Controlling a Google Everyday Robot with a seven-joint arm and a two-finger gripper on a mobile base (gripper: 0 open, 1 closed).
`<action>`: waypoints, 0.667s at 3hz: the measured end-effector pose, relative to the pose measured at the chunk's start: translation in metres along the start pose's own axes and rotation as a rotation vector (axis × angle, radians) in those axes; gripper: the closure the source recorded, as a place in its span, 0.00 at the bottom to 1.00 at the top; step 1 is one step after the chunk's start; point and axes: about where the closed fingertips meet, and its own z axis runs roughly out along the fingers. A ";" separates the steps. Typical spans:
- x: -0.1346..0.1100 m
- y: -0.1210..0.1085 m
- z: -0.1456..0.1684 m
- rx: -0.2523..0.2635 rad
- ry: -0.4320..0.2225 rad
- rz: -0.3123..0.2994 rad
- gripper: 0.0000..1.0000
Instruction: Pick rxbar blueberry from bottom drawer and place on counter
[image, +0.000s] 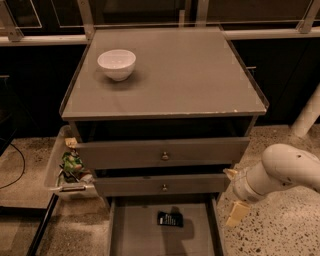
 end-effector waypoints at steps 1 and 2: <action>0.000 0.000 0.000 0.000 0.000 0.000 0.00; 0.003 0.000 0.021 -0.016 -0.044 0.010 0.00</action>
Offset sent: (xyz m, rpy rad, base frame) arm 0.0073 0.0120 -0.0512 0.1247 0.0141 -0.0050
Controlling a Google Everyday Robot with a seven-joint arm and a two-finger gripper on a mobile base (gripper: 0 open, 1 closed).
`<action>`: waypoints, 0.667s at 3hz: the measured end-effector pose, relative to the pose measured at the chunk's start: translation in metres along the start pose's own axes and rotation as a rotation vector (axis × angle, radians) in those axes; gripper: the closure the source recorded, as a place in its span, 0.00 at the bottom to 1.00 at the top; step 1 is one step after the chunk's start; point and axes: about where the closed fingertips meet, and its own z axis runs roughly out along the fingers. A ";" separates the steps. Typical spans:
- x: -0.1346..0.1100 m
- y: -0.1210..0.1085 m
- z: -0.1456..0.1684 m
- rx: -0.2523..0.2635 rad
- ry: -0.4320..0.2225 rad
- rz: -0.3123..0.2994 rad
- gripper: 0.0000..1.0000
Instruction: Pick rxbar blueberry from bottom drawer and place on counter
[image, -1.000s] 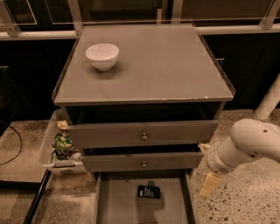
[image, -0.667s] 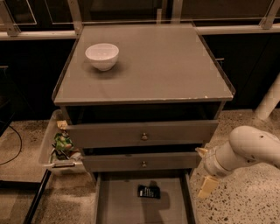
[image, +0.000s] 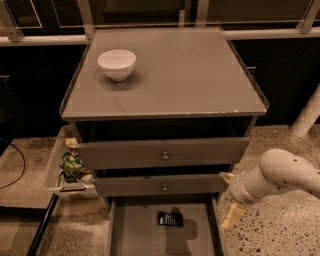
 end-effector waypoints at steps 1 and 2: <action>0.006 -0.004 0.046 0.010 -0.104 0.006 0.00; 0.011 -0.009 0.094 0.021 -0.223 -0.024 0.00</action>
Offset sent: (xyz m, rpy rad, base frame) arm 0.0337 0.0407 -0.1437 0.3400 -0.1630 0.0708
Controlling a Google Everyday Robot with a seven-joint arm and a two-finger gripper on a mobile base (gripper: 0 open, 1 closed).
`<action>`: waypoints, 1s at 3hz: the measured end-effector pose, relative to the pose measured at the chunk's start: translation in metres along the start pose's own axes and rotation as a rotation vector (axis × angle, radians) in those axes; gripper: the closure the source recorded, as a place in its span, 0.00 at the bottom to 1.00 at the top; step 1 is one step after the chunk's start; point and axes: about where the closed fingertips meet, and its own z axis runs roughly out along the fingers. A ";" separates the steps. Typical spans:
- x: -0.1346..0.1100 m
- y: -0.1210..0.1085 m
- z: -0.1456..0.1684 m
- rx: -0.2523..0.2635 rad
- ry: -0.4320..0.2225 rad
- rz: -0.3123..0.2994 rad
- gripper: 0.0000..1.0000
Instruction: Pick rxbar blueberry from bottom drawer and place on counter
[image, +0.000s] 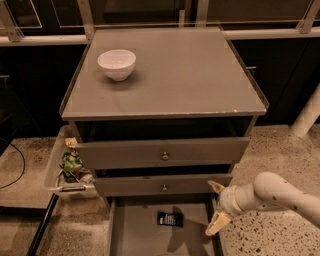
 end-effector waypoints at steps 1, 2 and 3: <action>0.021 0.001 0.050 -0.031 -0.105 -0.045 0.00; 0.021 0.001 0.050 -0.031 -0.105 -0.045 0.00; 0.038 -0.003 0.081 -0.030 -0.105 -0.035 0.00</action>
Offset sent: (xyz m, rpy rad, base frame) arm 0.0062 0.0086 -0.0336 0.0691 -0.0247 0.0423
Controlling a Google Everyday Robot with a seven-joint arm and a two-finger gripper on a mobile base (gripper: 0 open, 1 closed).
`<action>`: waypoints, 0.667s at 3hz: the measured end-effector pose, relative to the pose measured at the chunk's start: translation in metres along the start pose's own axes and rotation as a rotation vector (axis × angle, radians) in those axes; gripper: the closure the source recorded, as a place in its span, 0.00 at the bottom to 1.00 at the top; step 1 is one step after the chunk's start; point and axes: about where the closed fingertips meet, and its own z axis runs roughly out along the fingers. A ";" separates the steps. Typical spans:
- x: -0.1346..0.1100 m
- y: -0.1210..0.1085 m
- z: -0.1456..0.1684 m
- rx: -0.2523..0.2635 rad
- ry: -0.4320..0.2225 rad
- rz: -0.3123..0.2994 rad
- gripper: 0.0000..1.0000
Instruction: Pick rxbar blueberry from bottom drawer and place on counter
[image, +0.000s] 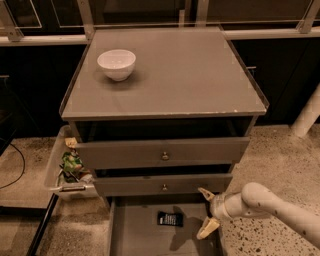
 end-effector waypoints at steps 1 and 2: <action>0.026 -0.005 0.042 0.000 0.019 -0.037 0.00; 0.044 -0.010 0.078 -0.018 0.015 -0.104 0.00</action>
Offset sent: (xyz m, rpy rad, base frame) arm 0.0348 0.0269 -0.1306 -0.0447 -0.1085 0.1606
